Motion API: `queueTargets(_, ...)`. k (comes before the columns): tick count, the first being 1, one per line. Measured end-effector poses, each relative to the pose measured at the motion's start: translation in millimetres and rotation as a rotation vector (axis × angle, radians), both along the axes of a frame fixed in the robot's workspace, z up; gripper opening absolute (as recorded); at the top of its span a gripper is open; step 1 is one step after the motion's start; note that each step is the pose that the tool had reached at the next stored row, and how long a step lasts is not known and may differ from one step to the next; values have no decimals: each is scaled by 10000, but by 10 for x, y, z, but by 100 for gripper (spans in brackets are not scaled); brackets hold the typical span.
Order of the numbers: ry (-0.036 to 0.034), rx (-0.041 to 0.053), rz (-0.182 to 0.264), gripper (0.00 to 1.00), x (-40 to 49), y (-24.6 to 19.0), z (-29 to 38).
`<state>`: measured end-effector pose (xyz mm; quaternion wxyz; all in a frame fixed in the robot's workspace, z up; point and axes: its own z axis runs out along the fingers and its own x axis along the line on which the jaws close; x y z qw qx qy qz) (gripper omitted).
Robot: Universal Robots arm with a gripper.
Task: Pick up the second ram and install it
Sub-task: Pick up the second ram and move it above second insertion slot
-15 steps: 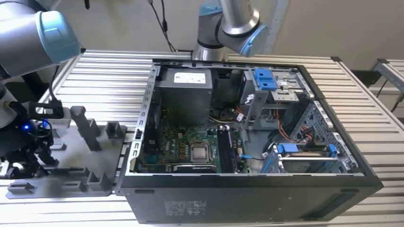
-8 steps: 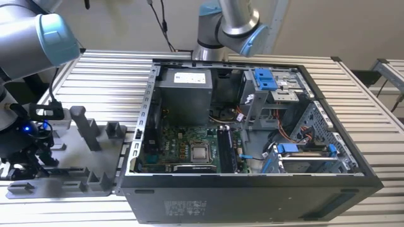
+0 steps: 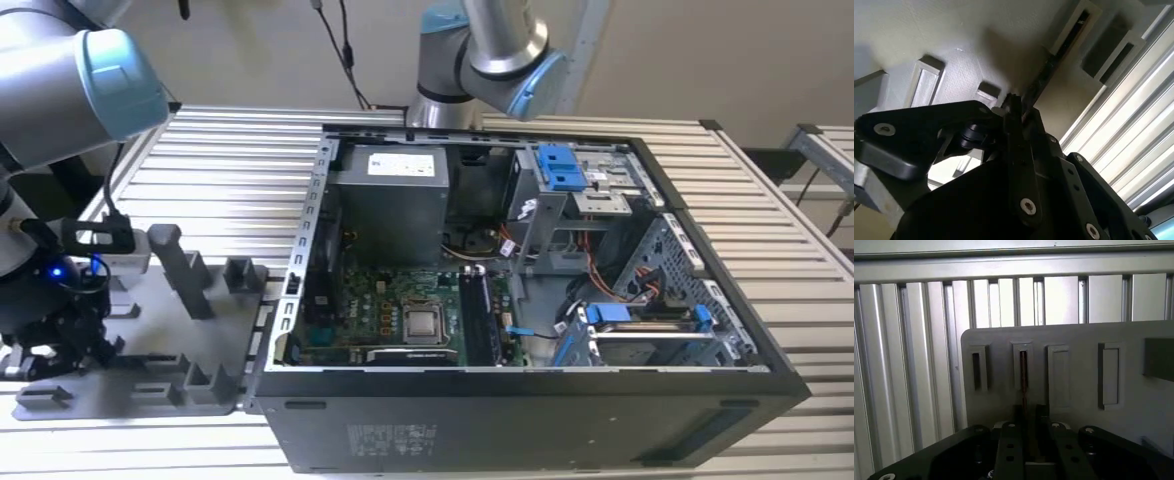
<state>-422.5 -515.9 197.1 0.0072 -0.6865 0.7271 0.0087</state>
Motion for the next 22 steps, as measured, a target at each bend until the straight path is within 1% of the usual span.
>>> queueTargets(1,0,0,0,21,0,0,0)
queueTargets(2,0,1,0,16,-1,0,0)
queueTargets(4,0,1,0,16,-1,0,0)
queueTargets(5,0,1,0,14,-1,0,0)
queueTargets(15,-1,2,0,14,-4,0,1)
queueTargets(17,0,1,-1,14,-5,0,32)
queueTargets(22,0,-1,11,14,-5,0,155)
